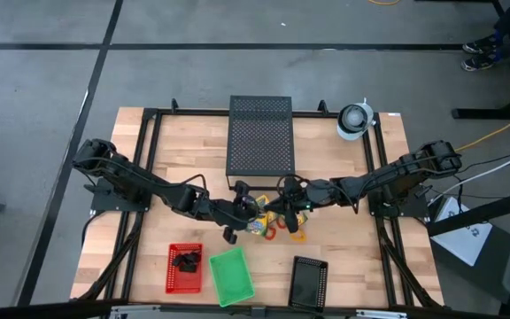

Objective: Pick & Place Office Desk Supplies
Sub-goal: Put the crayon box into the green bin

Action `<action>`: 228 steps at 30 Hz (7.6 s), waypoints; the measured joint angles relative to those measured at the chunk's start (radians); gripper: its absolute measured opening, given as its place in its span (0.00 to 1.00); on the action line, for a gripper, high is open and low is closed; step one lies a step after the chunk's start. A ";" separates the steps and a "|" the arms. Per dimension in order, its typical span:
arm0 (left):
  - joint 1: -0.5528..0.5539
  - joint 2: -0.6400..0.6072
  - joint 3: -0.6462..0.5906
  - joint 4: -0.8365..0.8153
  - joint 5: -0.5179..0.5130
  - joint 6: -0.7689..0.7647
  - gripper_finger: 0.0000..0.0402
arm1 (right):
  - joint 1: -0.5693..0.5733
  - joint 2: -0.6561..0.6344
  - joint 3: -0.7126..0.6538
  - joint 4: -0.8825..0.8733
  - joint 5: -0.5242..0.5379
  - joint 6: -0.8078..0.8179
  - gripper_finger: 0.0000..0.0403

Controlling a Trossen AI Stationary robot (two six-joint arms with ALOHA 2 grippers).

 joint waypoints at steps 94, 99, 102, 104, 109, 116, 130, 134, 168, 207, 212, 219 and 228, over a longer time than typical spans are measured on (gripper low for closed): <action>0.020 -0.230 -0.199 0.418 0.544 -0.245 0.40 | 0.269 -0.095 0.292 -0.229 0.200 -0.289 0.00; 0.020 -0.230 -0.199 0.403 0.539 -0.242 0.49 | 0.269 -0.096 0.292 -0.228 0.200 -0.296 0.00; 0.020 -0.229 -0.199 0.373 0.454 -0.241 0.54 | 0.269 -0.096 0.292 -0.219 0.206 -0.297 0.00; 0.021 -0.228 -0.199 0.366 0.415 -0.235 0.57 | 0.269 -0.097 0.292 -0.206 0.209 -0.301 0.00; 0.020 -0.226 -0.199 0.384 0.395 -0.230 0.58 | 0.266 -0.097 0.292 -0.187 0.209 -0.315 0.00; 0.020 -0.226 -0.199 0.382 0.389 -0.198 0.56 | 0.267 -0.097 0.292 -0.181 0.203 -0.316 0.00; 0.020 -0.226 -0.199 0.397 0.429 -0.197 0.51 | 0.240 -0.097 0.292 -0.127 0.147 -0.345 0.00; 0.020 -0.226 -0.199 0.422 0.452 -0.192 0.52 | 0.233 -0.097 0.292 -0.114 0.120 -0.350 0.00; 0.004 -0.302 -0.198 0.056 0.476 -0.253 0.05 | 0.245 -0.096 0.292 -0.129 0.092 -0.441 0.29; -0.320 0.068 0.382 -1.044 0.337 0.119 0.05 | 0.373 -0.053 0.292 -0.009 0.514 -0.281 0.49; -0.325 0.087 0.474 -1.044 0.331 0.156 0.05 | 0.374 -0.050 0.292 -0.010 0.515 -0.320 0.49; -0.316 0.159 0.537 -1.025 0.325 0.194 0.05 | 0.374 -0.050 0.292 -0.013 0.515 -0.356 0.49; -0.321 0.319 0.624 -1.038 0.317 0.238 0.05 | 0.374 -0.050 0.292 -0.034 0.511 -0.357 0.49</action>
